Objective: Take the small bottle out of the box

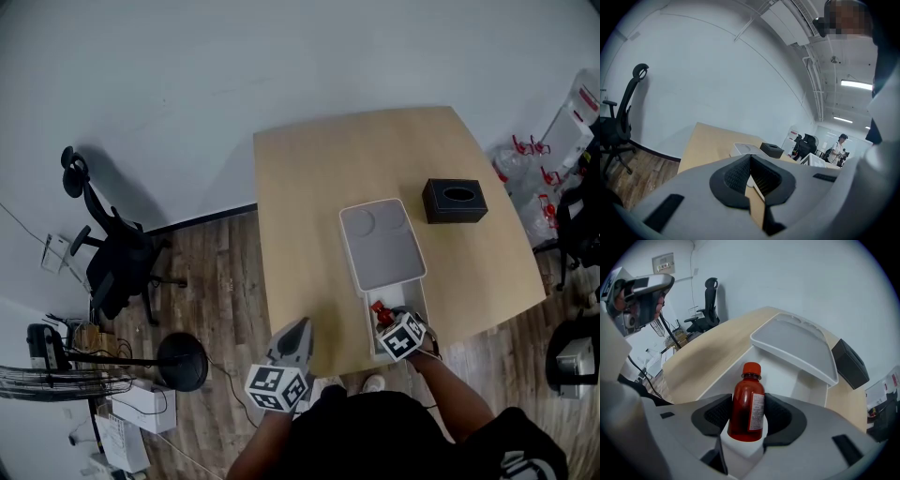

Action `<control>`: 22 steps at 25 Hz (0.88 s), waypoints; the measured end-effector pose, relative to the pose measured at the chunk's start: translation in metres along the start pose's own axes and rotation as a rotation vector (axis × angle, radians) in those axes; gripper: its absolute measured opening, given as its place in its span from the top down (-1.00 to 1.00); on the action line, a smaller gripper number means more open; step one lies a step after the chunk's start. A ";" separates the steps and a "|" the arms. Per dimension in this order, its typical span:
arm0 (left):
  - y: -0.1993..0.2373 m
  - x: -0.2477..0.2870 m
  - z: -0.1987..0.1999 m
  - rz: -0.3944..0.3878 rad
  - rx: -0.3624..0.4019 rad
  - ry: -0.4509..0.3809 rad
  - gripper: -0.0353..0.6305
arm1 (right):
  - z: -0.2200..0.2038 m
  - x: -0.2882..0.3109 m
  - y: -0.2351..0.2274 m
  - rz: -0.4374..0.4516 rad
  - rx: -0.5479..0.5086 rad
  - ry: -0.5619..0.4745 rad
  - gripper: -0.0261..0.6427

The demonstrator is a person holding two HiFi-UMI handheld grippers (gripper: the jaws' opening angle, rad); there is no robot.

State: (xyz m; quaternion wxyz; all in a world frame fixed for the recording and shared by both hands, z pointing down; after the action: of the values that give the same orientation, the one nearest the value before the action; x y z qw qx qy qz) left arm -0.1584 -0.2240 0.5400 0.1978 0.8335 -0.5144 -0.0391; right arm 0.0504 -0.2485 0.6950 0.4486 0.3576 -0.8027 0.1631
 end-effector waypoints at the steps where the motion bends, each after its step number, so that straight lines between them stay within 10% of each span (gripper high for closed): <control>1: 0.000 0.000 -0.001 0.000 0.001 0.002 0.87 | 0.002 -0.003 -0.002 -0.013 -0.001 -0.016 0.23; 22: -0.037 0.021 0.021 -0.089 0.140 -0.026 0.87 | 0.121 -0.157 -0.031 -0.246 -0.066 -0.743 0.22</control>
State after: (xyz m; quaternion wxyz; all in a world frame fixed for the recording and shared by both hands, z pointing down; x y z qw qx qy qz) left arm -0.1231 -0.2343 0.5104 0.1305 0.8668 -0.4807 -0.0229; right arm 0.0533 -0.2734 0.4960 0.1547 0.4713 -0.8664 -0.0582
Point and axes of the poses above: the fingertips, and each gripper's own axes: x forward along the fingers, y to its left, z out of its top, the point moved 3 cm from there along -x, backward along the fingers, and after that the axes turned 8 degrees about -y, right-handed, at the moved point
